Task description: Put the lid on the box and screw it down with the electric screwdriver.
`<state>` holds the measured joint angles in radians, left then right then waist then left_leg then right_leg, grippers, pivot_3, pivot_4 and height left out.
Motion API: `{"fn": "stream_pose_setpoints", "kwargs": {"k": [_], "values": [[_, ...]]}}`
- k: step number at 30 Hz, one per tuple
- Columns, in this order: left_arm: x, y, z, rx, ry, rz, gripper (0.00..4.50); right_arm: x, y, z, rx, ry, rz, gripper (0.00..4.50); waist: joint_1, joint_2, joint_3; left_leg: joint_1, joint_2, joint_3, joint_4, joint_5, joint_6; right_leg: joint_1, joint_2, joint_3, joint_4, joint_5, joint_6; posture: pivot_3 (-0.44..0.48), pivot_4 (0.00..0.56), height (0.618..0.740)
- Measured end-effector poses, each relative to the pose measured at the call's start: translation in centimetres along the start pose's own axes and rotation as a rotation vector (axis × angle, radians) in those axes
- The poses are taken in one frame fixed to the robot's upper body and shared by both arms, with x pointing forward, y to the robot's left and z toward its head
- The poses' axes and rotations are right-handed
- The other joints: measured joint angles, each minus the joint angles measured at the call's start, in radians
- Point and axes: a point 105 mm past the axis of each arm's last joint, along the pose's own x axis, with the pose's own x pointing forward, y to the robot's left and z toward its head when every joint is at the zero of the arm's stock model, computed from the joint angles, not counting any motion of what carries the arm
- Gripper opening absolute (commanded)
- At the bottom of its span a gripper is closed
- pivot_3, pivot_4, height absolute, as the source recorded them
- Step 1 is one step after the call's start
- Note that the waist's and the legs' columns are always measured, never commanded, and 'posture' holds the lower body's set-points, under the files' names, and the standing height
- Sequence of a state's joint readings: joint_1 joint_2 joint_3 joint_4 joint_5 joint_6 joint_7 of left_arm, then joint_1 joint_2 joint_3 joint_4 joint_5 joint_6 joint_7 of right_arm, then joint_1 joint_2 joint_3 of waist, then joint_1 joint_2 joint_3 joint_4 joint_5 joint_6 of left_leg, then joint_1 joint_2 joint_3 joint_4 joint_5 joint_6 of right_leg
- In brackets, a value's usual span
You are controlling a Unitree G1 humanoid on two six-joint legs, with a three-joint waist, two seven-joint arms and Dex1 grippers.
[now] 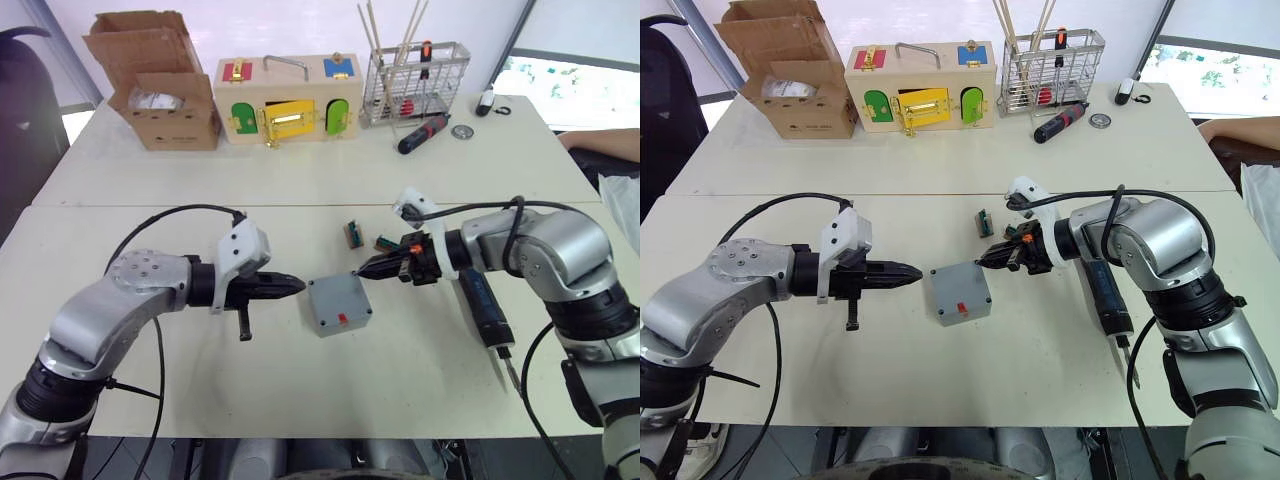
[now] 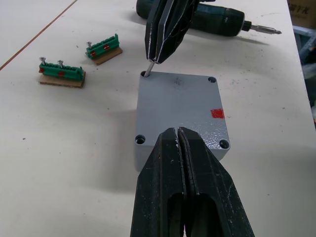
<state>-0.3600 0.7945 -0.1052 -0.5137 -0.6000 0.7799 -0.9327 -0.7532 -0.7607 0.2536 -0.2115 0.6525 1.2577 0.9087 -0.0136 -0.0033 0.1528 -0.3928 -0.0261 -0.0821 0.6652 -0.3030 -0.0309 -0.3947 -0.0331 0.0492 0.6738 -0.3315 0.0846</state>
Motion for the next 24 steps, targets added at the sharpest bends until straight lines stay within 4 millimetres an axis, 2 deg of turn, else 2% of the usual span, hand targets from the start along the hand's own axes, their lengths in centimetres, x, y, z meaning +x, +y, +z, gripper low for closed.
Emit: {"fn": "stream_pose_setpoints", "kwargs": {"k": [22, 24], "values": [[0.17, -0.05, -0.17, -0.011, -0.009, 0.006, 0.0, 0.34, -0.11, 0.28, 0.004, -0.009, 0.005, 0.05, -0.001, 0.0, 0.0, 0.0, 0.0, 0.0, 0.0, 0.0, 0.0, 0.0, 0.0, 0.0, 0.0, 0.0, 0.0, 0.0, 0.15, 0.74], [0.19, -0.06, -0.19, -0.012, -0.009, 0.005, 0.0, 0.34, -0.11, 0.29, 0.004, -0.009, 0.005, 0.74, -0.001, 0.0, 0.0, 0.0, 0.0, 0.0, 0.0, 0.0, 0.0, 0.0, 0.0, 0.0, 0.0, 0.0, 0.0, 0.0, 0.15, 0.74]]}}
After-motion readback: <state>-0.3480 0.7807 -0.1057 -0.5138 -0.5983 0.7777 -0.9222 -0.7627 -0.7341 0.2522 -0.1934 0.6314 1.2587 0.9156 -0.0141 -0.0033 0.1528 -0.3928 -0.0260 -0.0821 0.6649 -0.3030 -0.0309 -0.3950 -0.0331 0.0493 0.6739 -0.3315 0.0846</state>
